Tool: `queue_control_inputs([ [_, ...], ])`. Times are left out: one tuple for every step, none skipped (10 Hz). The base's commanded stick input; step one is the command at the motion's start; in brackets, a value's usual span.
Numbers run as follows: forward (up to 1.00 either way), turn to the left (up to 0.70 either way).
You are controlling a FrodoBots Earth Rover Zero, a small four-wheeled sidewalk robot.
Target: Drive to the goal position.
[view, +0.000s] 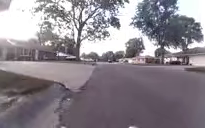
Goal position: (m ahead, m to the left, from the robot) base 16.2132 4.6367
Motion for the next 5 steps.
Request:
queue_control_inputs([
  [1.0,0.0],
  [1.0,0.0],
  [1.0,0.0],
  [1.0,0.0],
  [1.0,0.0],
])
